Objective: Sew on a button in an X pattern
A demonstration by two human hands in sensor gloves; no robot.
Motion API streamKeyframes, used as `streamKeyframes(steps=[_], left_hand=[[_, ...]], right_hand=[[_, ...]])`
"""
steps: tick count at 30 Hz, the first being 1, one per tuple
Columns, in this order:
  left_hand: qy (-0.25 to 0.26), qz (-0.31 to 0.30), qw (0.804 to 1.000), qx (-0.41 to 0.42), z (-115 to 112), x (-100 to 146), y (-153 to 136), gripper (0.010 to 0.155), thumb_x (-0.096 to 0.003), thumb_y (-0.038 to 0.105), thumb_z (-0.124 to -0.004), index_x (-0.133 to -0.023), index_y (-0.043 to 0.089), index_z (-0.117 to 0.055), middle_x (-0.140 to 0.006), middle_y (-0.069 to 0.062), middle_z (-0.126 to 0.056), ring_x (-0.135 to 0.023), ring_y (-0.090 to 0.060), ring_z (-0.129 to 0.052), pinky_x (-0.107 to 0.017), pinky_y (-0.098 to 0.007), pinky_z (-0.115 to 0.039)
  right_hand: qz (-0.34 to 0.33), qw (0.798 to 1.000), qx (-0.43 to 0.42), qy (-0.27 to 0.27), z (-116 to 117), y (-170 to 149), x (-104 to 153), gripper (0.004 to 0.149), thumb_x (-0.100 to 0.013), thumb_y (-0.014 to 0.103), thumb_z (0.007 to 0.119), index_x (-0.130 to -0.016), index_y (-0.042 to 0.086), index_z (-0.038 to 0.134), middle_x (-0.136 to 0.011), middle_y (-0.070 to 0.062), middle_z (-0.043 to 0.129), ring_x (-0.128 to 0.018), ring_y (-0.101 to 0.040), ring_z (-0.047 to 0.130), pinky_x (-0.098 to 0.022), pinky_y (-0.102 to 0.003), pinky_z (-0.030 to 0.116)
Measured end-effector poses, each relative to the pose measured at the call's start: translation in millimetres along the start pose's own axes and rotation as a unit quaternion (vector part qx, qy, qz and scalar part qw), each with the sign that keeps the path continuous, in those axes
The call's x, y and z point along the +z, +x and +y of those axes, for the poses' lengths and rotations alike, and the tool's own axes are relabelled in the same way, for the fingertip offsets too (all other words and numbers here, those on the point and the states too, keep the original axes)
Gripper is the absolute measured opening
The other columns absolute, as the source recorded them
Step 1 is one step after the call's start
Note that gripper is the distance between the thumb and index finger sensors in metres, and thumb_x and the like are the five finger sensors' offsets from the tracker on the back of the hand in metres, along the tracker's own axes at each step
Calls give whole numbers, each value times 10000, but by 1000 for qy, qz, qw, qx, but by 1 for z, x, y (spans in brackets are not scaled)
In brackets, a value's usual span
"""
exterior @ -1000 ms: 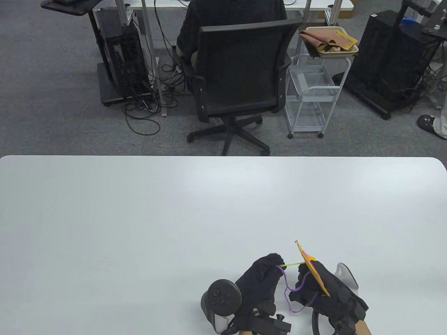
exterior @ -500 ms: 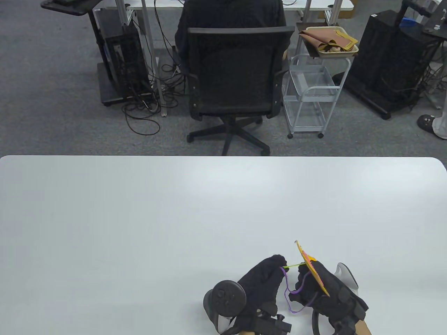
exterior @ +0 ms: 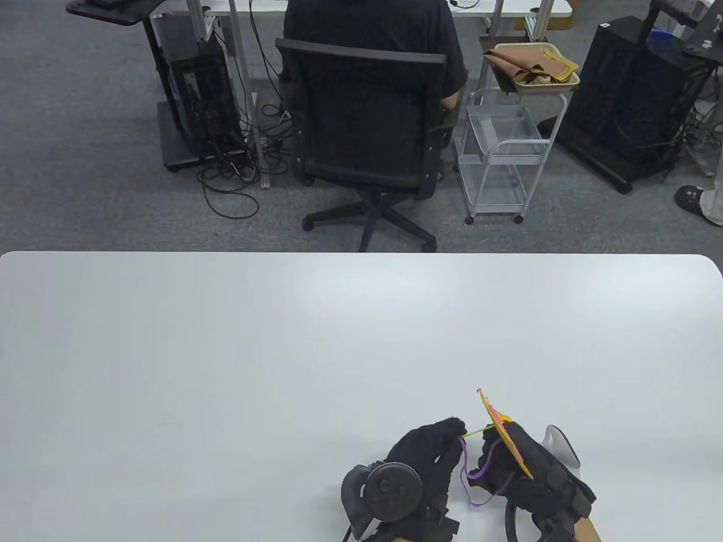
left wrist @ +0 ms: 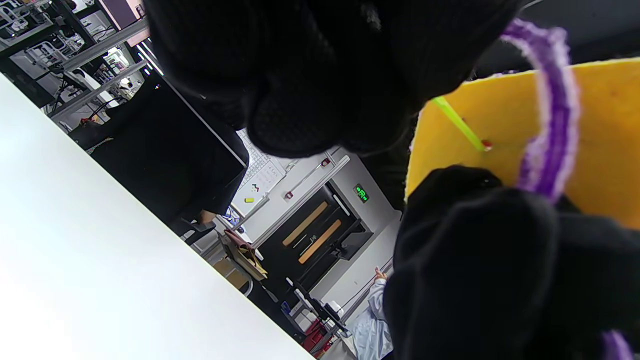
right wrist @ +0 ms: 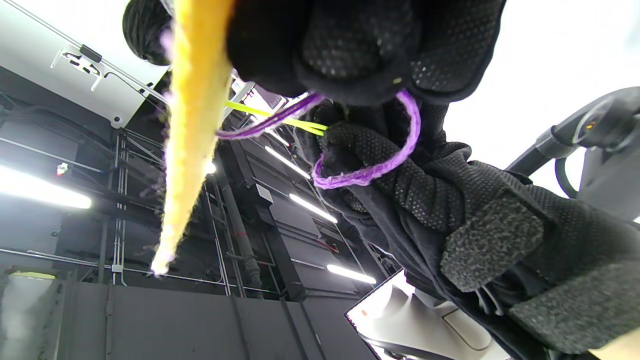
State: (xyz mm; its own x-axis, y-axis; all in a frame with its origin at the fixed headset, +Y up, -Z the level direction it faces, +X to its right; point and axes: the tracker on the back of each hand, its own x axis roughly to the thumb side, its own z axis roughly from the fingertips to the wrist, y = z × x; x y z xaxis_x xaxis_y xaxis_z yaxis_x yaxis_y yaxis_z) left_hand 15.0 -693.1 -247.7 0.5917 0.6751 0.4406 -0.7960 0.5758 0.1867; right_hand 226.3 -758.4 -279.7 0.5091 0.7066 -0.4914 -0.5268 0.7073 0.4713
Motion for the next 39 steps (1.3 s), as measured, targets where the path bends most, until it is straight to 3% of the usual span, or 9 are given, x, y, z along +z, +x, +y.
streamKeyframes(steps=[25, 39], left_hand=[[0, -17, 999, -31, 1, 1, 0, 367, -483, 459, -806, -781, 251, -861, -646, 58, -993, -520, -143, -1021, -419, -397, -860], [-9, -16, 999, -28, -1, 1, 1, 366, -476, 460, -818, -770, 249, -878, -632, 58, -1011, -504, -145, -1038, -403, -396, -871]], right_hand=[[16, 1000, 13, -2, -1, -3, -1, 428, -594, 434, 479, -899, 166, 617, -582, 2, 835, -491, -147, 829, -666, -483, 672], [33, 998, 54, -30, -4, -7, -3, 428, -591, 430, 499, -897, 158, 625, -588, -19, 837, -499, -169, 827, -669, -498, 659]])
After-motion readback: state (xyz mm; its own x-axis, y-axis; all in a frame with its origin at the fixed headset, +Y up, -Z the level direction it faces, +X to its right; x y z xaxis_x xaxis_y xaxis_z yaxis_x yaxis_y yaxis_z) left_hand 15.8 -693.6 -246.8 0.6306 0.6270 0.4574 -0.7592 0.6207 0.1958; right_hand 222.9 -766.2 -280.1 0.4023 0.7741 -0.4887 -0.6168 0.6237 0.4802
